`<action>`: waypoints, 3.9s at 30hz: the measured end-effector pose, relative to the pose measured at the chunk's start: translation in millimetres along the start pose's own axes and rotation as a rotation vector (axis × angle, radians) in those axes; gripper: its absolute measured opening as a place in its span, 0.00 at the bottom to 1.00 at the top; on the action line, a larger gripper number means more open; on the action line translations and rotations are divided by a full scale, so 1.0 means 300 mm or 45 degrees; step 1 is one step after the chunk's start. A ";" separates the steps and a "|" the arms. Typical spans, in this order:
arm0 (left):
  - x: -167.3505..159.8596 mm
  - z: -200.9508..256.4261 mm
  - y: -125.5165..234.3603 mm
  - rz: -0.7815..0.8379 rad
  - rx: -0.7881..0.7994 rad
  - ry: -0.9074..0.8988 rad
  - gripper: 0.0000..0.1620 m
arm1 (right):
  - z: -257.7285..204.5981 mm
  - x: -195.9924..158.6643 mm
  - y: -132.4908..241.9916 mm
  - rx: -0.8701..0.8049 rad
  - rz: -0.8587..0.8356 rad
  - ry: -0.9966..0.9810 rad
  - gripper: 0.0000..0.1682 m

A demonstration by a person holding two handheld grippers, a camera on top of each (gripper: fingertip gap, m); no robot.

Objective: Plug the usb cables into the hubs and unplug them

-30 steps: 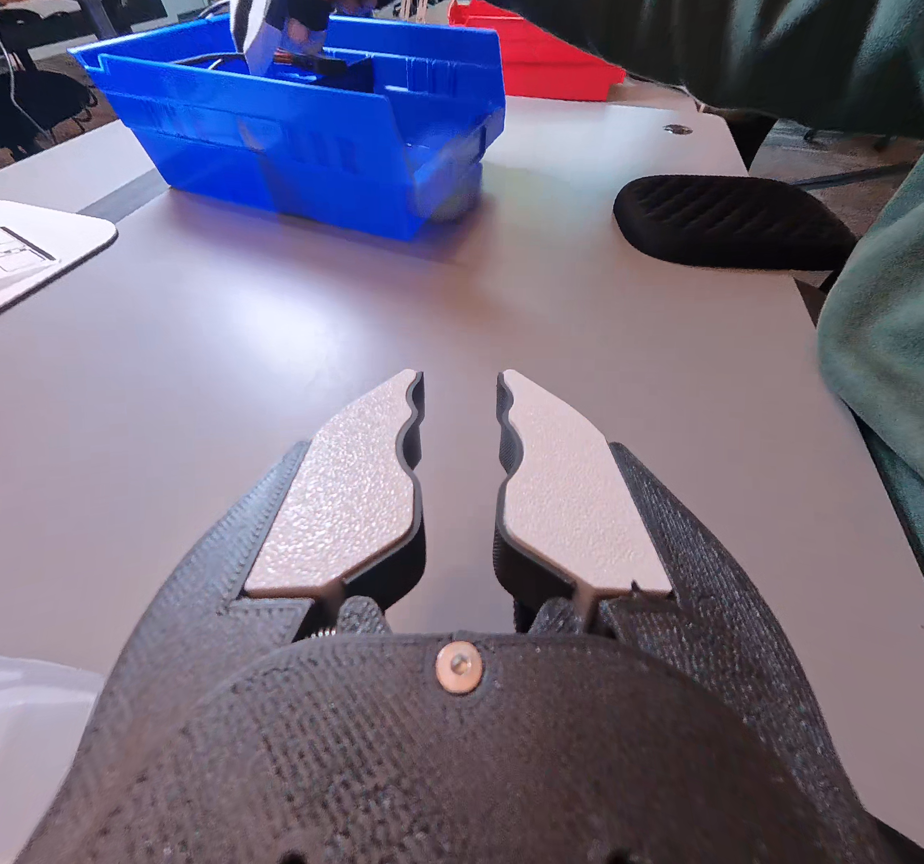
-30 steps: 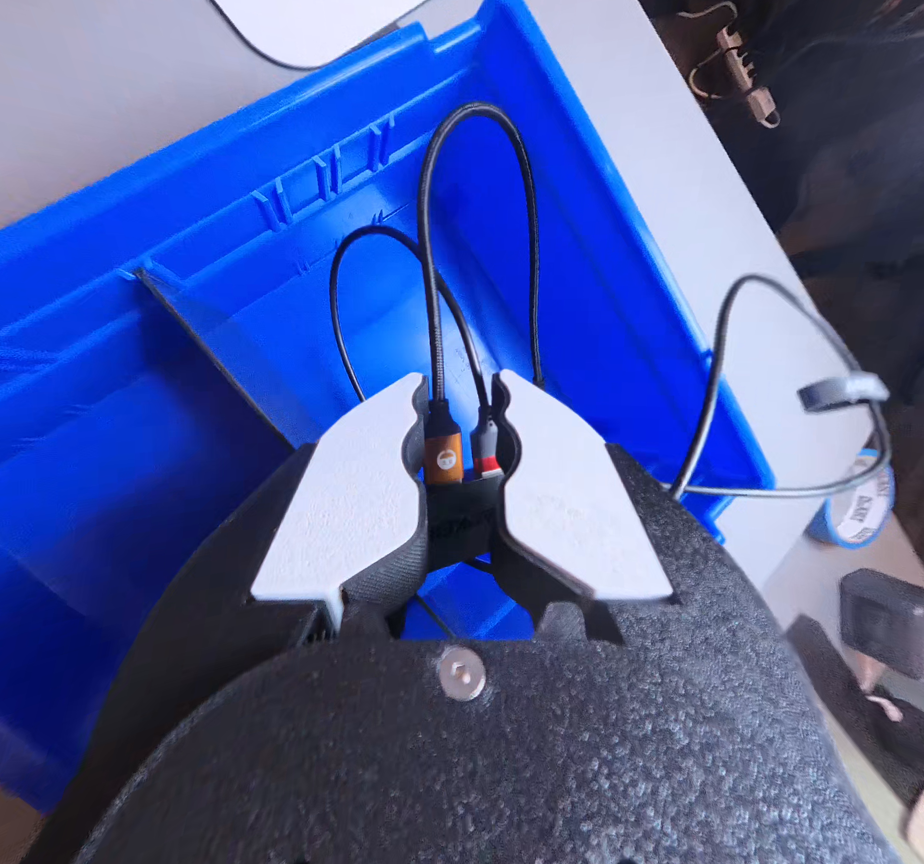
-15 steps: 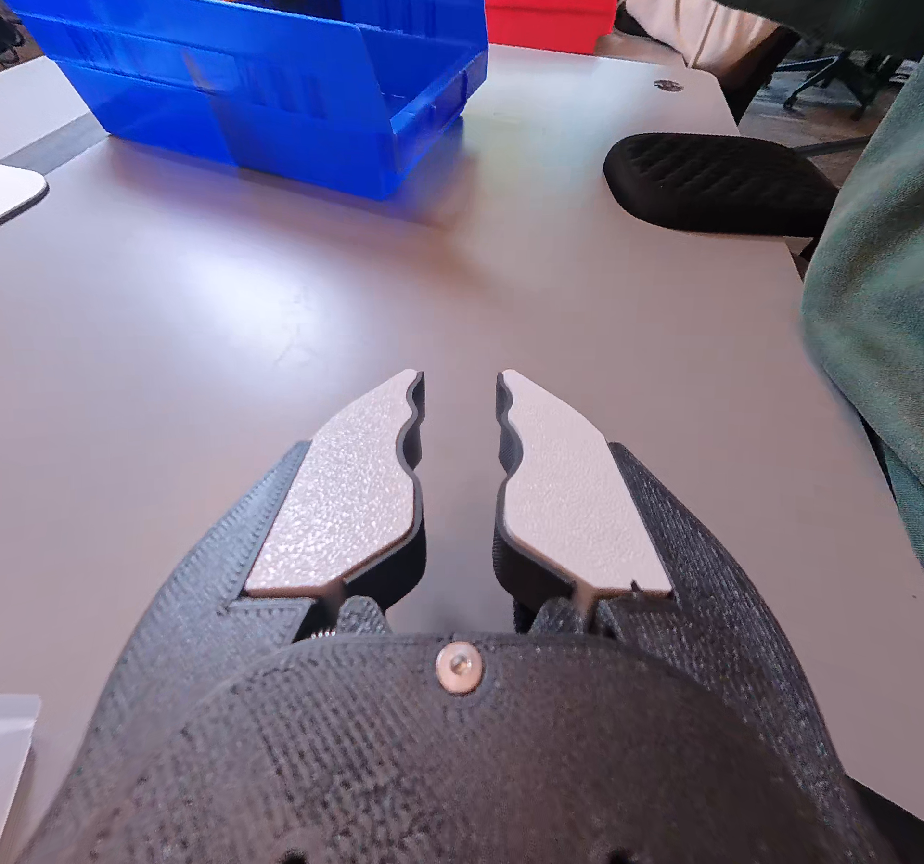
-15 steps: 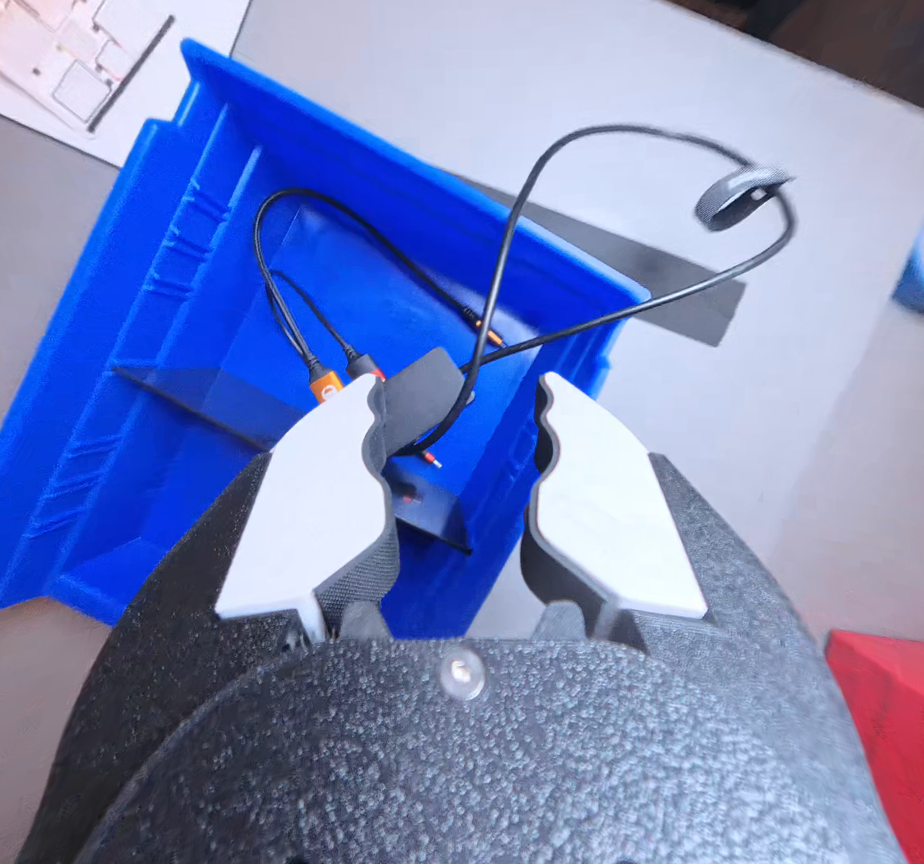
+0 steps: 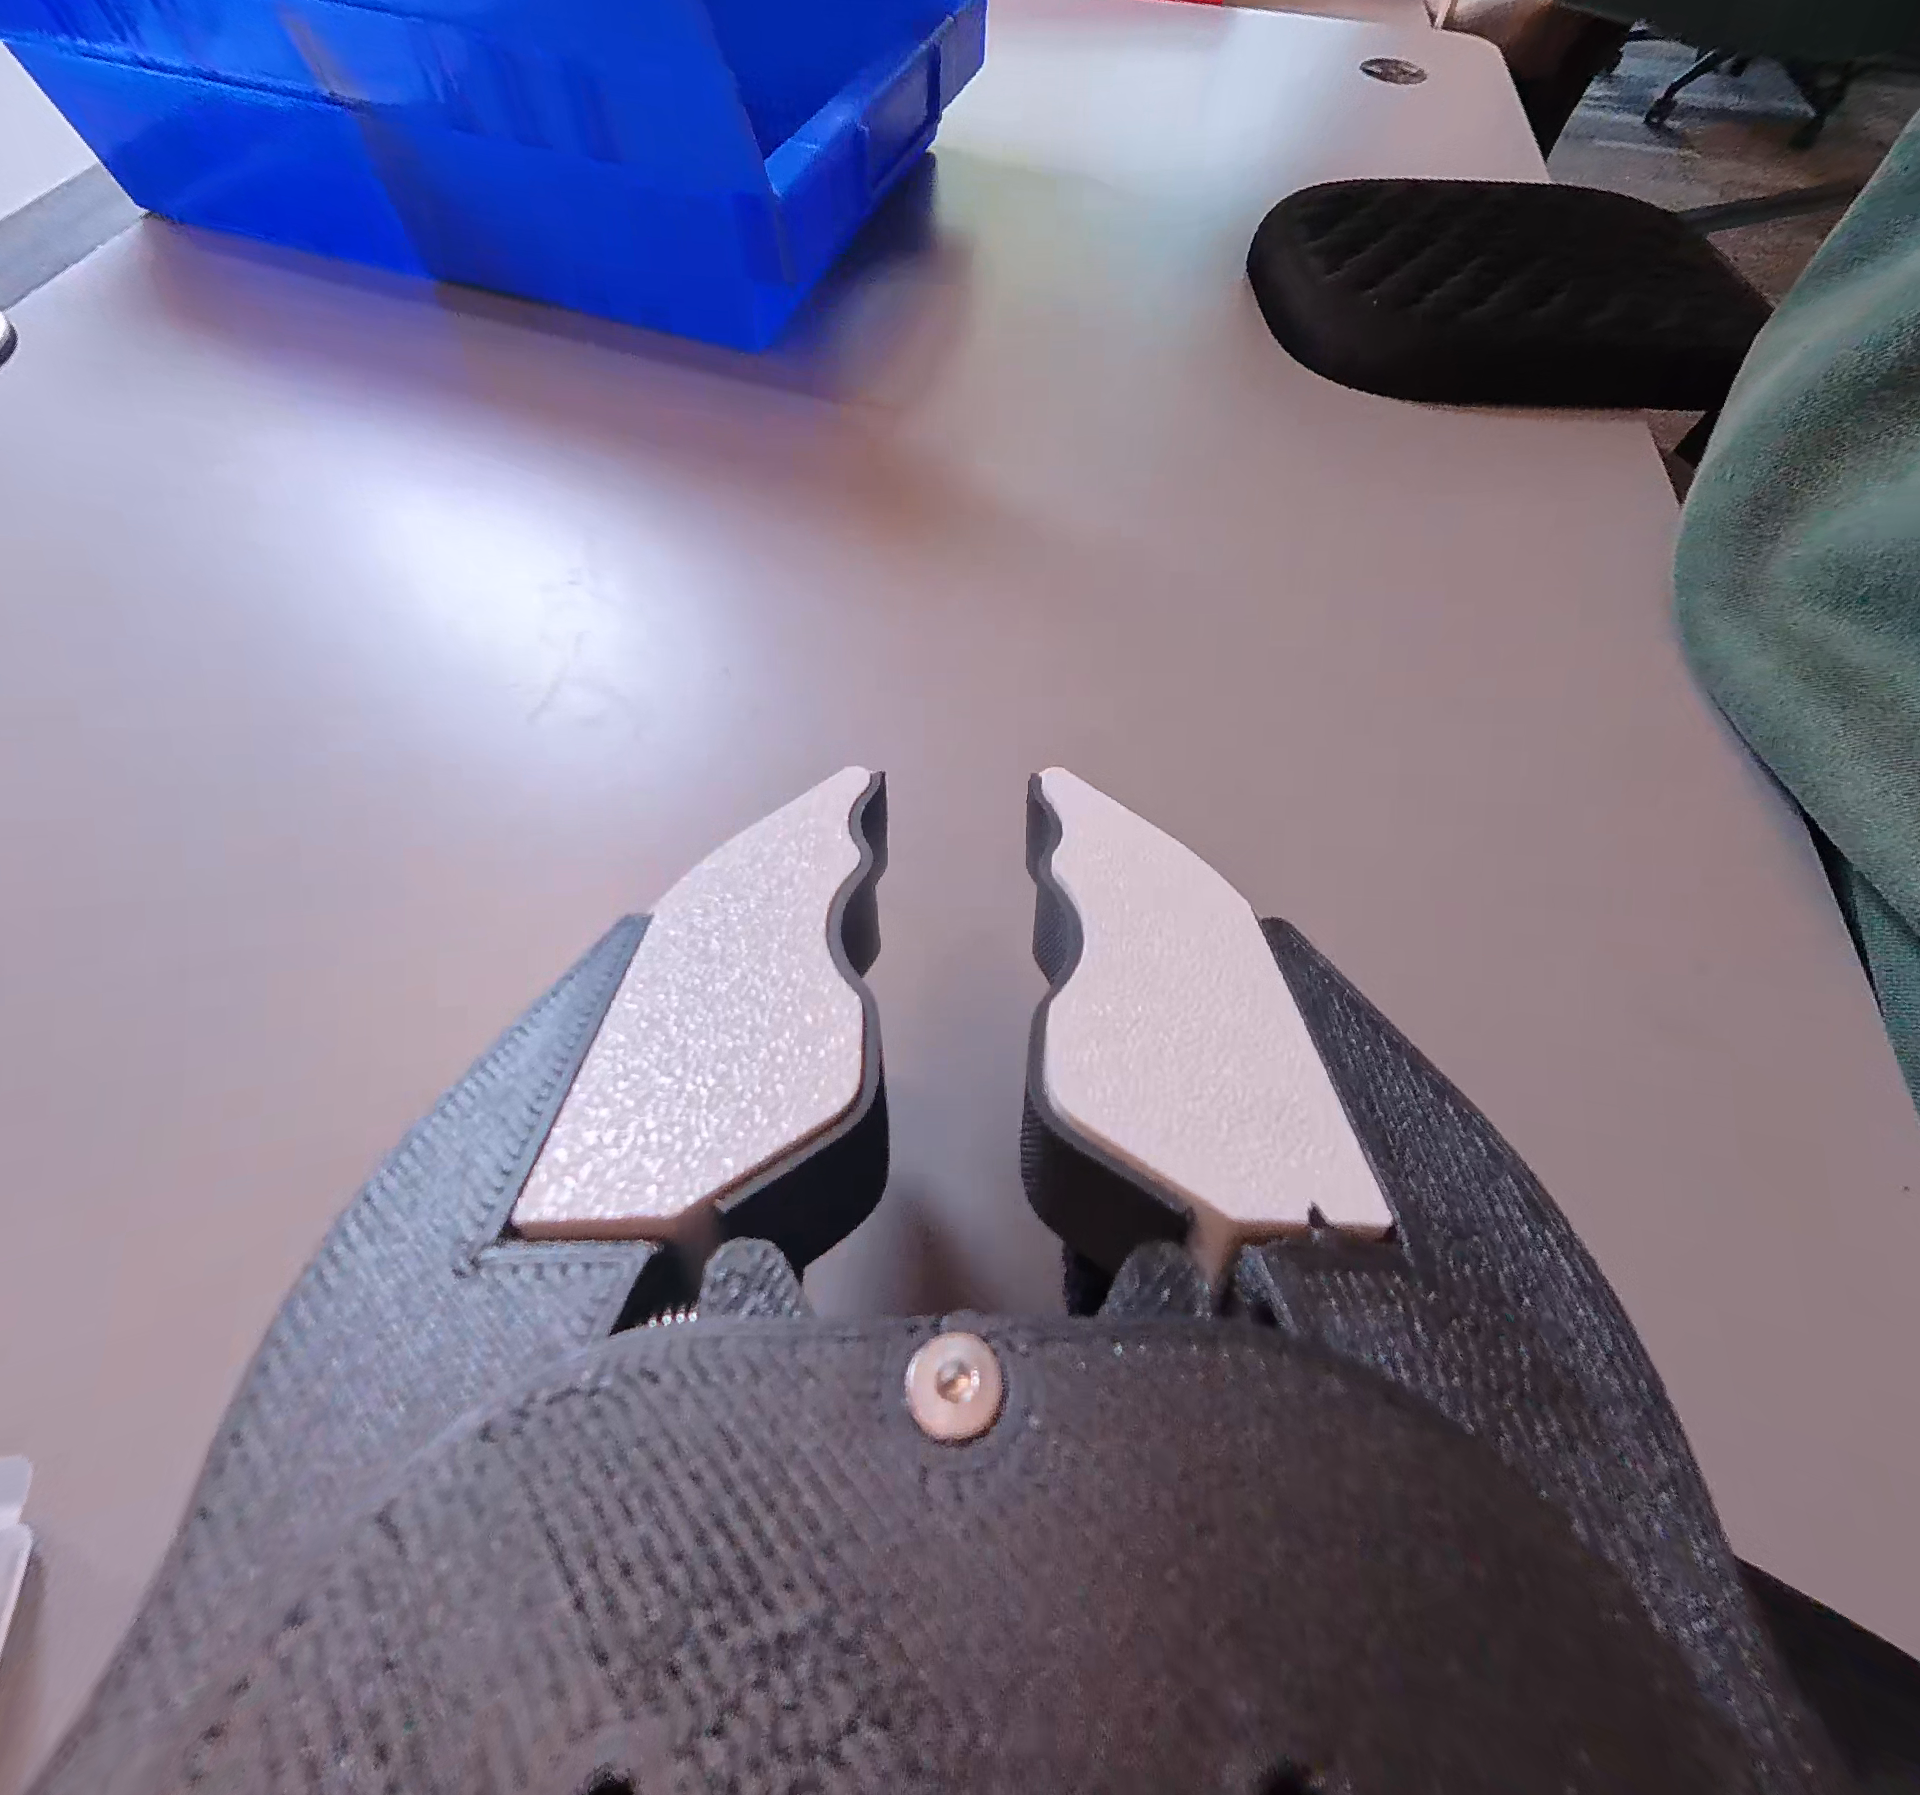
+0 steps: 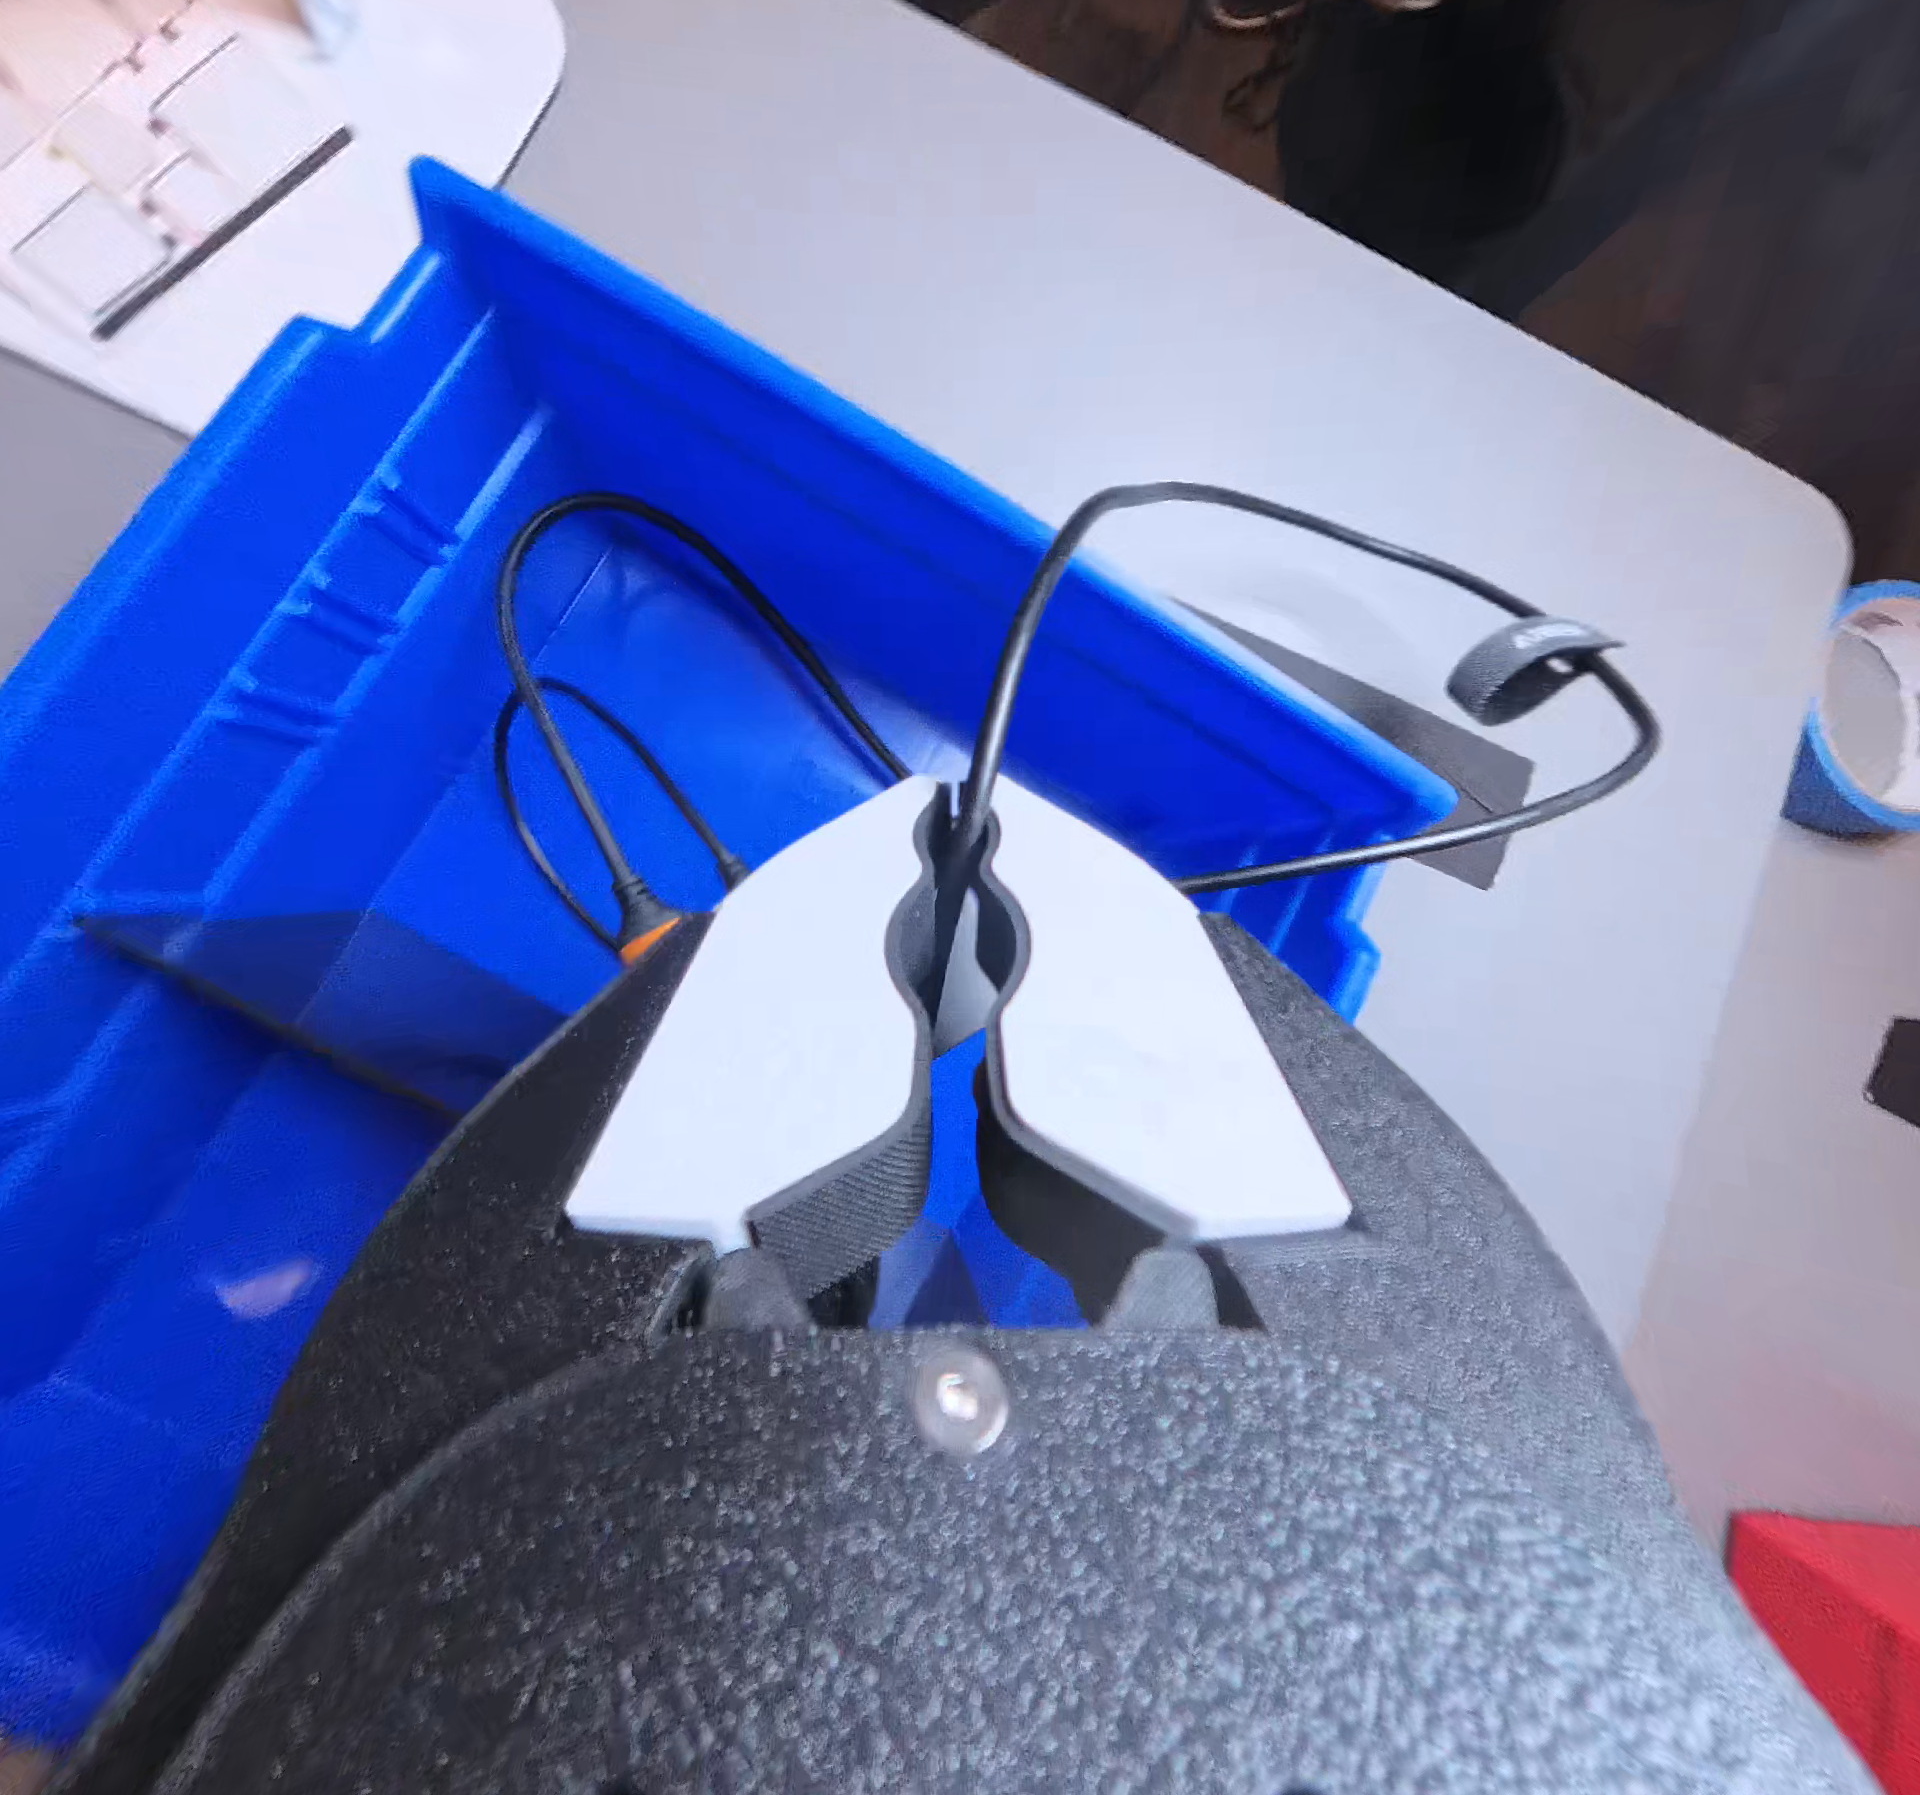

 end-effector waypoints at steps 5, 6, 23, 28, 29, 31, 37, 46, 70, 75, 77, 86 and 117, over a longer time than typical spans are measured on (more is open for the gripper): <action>-0.010 0.004 -0.010 -0.022 -0.022 0.012 0.16 | -0.074 -0.074 0.114 0.271 -0.098 0.354 0.30; -0.012 0.005 -0.012 -0.029 -0.022 0.009 0.16 | -0.091 -0.096 0.143 0.343 -0.120 0.422 0.35; -0.022 0.019 -0.026 -0.066 -0.037 0.007 0.14 | -0.228 -0.146 0.077 0.565 -0.251 0.200 0.27; -0.023 0.022 -0.025 -0.064 -0.045 0.008 0.14 | -0.227 -0.098 0.053 0.548 -0.201 0.026 0.26; -0.024 0.024 -0.025 -0.067 -0.047 0.007 0.14 | -0.216 -0.066 0.054 0.522 -0.133 -0.006 0.22; -0.025 0.025 -0.026 -0.071 -0.049 0.006 0.14 | -0.198 -0.023 0.070 0.494 -0.047 -0.031 0.13; -0.026 0.027 -0.027 -0.077 -0.055 0.004 0.13 | -0.204 0.103 0.164 0.309 0.325 0.281 0.04; -0.035 0.033 -0.034 -0.112 -0.061 -0.010 0.13 | -0.347 0.131 0.363 0.444 0.501 0.688 0.03; -0.033 0.026 -0.027 -0.108 -0.037 -0.030 0.12 | -0.068 0.049 0.119 0.082 0.156 0.619 0.16; 0.053 -0.021 0.034 0.083 0.093 -0.024 0.10 | -0.092 0.183 0.314 0.089 0.666 0.254 0.24; 0.085 -0.045 0.073 0.158 0.166 -0.027 0.09 | -0.139 0.186 0.416 0.163 0.848 0.059 0.29; 0.224 -0.151 0.348 0.397 0.630 -0.055 0.11 | -0.417 -0.089 0.636 0.374 1.072 -0.249 0.34; 0.212 -0.329 0.794 0.618 1.012 0.155 0.15 | -0.194 0.107 0.195 0.002 0.535 -0.011 0.03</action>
Point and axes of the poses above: each gripper's, where its closed fingertips meet, y back along the fingers, x out of its top, z = x × y across the jaws, the point moved 1 cm from there along y, back along the fingers, and after that the axes turned 12 degrees about -x, right-handed, at the moved point
